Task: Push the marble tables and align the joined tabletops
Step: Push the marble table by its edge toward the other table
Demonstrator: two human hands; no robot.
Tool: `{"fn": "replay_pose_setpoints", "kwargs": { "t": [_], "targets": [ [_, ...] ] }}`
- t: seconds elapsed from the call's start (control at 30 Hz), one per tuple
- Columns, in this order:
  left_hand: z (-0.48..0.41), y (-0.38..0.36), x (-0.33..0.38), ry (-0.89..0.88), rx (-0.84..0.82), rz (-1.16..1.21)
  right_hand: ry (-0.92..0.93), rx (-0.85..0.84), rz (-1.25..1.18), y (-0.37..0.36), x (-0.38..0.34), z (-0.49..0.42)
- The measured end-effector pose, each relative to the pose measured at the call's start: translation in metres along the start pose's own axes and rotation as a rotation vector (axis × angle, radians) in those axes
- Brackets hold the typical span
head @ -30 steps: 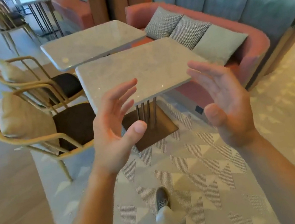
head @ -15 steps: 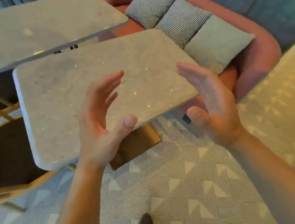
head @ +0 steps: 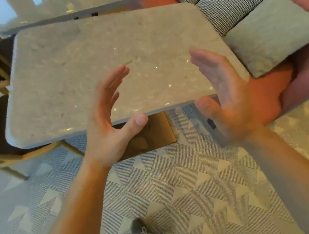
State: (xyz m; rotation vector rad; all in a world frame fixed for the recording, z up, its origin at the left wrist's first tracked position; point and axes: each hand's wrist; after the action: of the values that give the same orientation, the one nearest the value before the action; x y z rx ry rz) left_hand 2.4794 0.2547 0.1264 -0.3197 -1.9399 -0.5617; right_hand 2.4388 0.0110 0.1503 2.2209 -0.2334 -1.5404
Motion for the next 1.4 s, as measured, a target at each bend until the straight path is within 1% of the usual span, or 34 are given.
{"fn": "replay_pose_setpoints", "kwargs": {
  "t": [0.1, 0.23, 0.37, 0.5, 0.57, 0.63, 0.7, 0.73, 0.8, 0.93, 1.0, 1.1, 1.2, 1.4],
  "targets": [
    [0.002, -0.025, -0.012, 0.075, 0.012, -0.064, -0.018, -0.017, 0.041, 0.019, 0.025, 0.012],
    [-0.029, -0.04, -0.056, 0.184, 0.038, -0.094, -0.08, -0.033, 0.071, 0.033, 0.076, -0.01],
    [-0.076, -0.046, -0.116, 0.219, 0.104, -0.111, -0.127, -0.03, 0.064, 0.038, 0.142, -0.05],
    [-0.094, -0.039, -0.167, 0.241, 0.1, -0.169, -0.142, -0.054, 0.07, 0.024, 0.203, -0.081],
    [-0.094, -0.03, -0.187, 0.3, 0.073, -0.281, -0.145, -0.089, 0.102, 0.016, 0.23, -0.084],
    [-0.093, -0.024, -0.204, 0.367, -0.01, -0.536, -0.164, -0.139, 0.2, 0.01, 0.252, -0.085],
    [-0.092, -0.022, -0.218, 0.418, -0.12, -0.821, -0.118, -0.137, 0.439, 0.004, 0.27, -0.084],
    [-0.091, -0.023, -0.223, 0.438, -0.159, -0.914, -0.072, -0.118, 0.564, -0.001, 0.277, -0.084],
    [-0.093, -0.025, -0.229, 0.468, -0.192, -0.998, -0.007, -0.058, 0.715, -0.006, 0.284, -0.084],
    [-0.093, -0.027, -0.228, 0.484, -0.206, -1.037, -0.016, -0.03, 0.773, -0.009, 0.285, -0.079],
    [-0.09, -0.029, -0.226, 0.504, -0.178, -1.048, -0.059, -0.033, 0.781, -0.008, 0.282, -0.078],
    [-0.08, -0.032, -0.223, 0.593, -0.146, -1.093, -0.202, -0.046, 0.725, -0.006, 0.274, -0.08],
    [-0.063, -0.033, -0.222, 0.636, -0.182, -1.17, -0.261, -0.113, 0.751, -0.006, 0.267, -0.079],
    [-0.06, -0.035, -0.223, 0.636, -0.16, -1.241, -0.301, -0.329, 1.018, -0.007, 0.27, -0.07]
  ]
}}
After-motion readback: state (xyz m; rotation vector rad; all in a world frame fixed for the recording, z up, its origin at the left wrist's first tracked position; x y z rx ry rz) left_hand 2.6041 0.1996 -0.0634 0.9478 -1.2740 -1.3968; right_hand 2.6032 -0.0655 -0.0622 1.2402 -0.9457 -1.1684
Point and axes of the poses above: each hand's wrist, its own z-axis away from the middle knuckle, its own y-axis out of the back of the hand, x = y × z, and after that the axes turned 13 degrees about -x, right-handed
